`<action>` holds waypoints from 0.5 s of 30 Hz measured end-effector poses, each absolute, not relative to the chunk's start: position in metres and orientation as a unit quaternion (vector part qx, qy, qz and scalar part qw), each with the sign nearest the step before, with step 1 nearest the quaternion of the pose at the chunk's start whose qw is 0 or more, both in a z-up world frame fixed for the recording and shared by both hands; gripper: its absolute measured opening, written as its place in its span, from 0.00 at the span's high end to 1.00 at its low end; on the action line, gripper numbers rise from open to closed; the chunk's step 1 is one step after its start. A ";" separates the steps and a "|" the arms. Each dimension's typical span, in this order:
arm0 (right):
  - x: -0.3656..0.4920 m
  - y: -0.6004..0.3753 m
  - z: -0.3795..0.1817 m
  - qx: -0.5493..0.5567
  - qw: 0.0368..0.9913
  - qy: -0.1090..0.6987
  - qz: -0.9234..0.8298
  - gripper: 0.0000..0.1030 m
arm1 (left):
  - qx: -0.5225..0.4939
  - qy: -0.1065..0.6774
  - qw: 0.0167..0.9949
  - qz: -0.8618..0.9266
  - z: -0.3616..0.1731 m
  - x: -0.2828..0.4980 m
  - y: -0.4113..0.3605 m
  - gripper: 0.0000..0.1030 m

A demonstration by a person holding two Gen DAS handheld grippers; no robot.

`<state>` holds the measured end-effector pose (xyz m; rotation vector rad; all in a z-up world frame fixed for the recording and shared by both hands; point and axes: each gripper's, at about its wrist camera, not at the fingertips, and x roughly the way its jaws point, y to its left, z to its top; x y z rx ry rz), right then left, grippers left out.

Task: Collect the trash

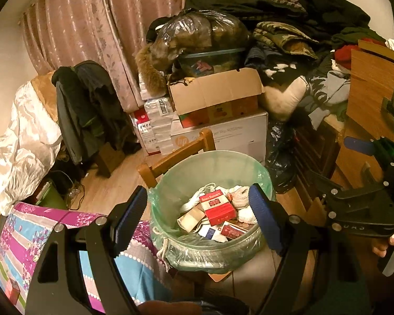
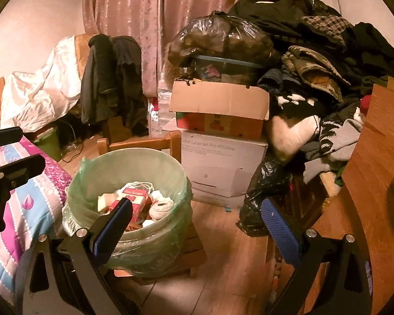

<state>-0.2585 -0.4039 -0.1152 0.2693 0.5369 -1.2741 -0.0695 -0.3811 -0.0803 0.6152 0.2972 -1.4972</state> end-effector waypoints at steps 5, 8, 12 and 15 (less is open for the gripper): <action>-0.263 -0.407 -0.114 0.129 0.759 0.245 -0.589 0.05 | 0.272 0.133 0.681 -0.666 -0.080 -0.069 -0.382 0.26; -0.263 -0.407 -0.114 0.130 0.758 0.246 -0.590 0.05 | 0.264 0.131 0.684 -0.668 -0.079 -0.067 -0.379 0.26; -0.264 -0.407 -0.114 0.130 0.758 0.246 -0.590 0.05 | 0.254 0.132 0.690 -0.665 -0.075 -0.064 -0.378 0.26; -0.264 -0.408 -0.114 0.129 0.758 0.247 -0.590 0.05 | 0.248 0.145 0.689 -0.665 -0.073 -0.059 -0.380 0.26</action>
